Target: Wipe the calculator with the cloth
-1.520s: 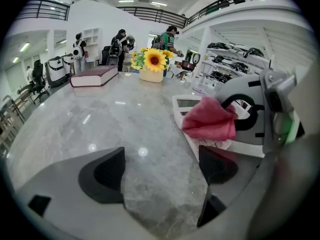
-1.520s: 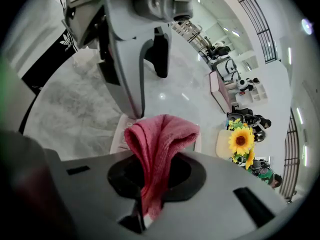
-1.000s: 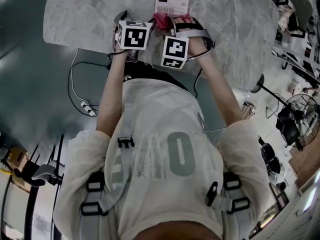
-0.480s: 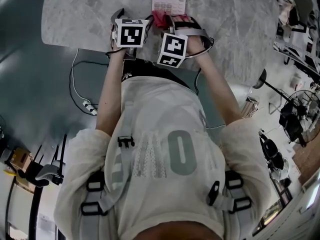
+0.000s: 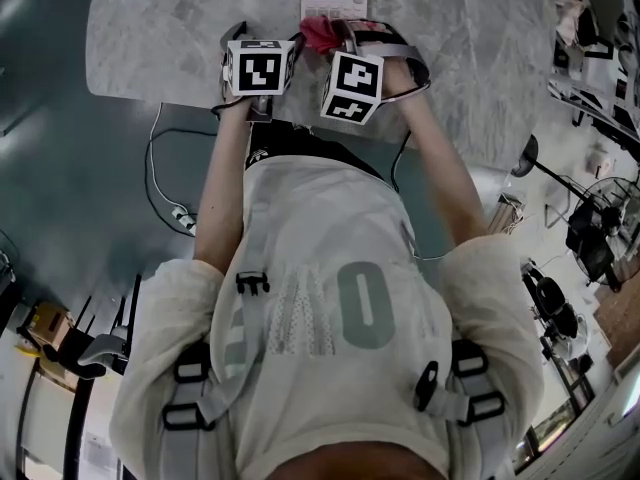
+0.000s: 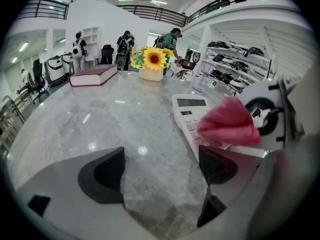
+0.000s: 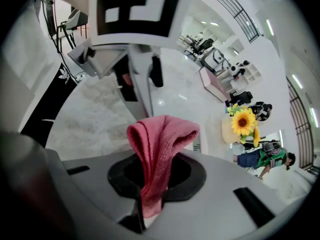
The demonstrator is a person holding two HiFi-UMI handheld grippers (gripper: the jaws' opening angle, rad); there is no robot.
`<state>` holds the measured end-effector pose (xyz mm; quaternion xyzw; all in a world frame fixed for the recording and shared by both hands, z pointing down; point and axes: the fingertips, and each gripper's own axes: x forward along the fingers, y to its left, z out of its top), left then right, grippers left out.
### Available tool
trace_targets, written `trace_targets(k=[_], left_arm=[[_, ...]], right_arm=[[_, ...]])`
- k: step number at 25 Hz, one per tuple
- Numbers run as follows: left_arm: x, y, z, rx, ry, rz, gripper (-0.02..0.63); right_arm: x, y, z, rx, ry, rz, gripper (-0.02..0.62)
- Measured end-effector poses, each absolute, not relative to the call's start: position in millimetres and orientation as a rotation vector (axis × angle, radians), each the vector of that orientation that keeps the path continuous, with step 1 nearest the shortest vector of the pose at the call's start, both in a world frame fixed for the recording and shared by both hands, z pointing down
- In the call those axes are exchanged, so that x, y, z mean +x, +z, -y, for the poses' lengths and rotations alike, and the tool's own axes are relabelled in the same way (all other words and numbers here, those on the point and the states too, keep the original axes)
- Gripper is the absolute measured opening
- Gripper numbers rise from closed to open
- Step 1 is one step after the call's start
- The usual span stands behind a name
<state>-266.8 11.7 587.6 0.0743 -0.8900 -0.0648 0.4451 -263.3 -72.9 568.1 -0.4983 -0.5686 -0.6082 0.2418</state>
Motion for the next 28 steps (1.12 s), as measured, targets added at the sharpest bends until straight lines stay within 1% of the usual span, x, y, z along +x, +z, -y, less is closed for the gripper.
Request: trace_targets(k=[6, 11, 18, 28], left_arm=[[-267, 588, -12, 0.180, -0.157, 2.207, 0.460], [-266, 588, -12, 0.180, -0.158, 2.195, 0.462], [-266, 589, -11, 0.183, -0.160, 2.186, 0.462], [-265, 587, -11, 0.177, -0.159, 2.176, 0.462]], right_arm=[[-337, 524, 88, -1.224, -1.766, 1.652, 0.054], [-375, 522, 102, -1.151, -1.819, 1.647, 0.054], [-382, 550, 105, -1.151, -1.871, 1.567, 0.054], [-379, 551, 105, -1.110, -1.920, 1.596, 0.054]])
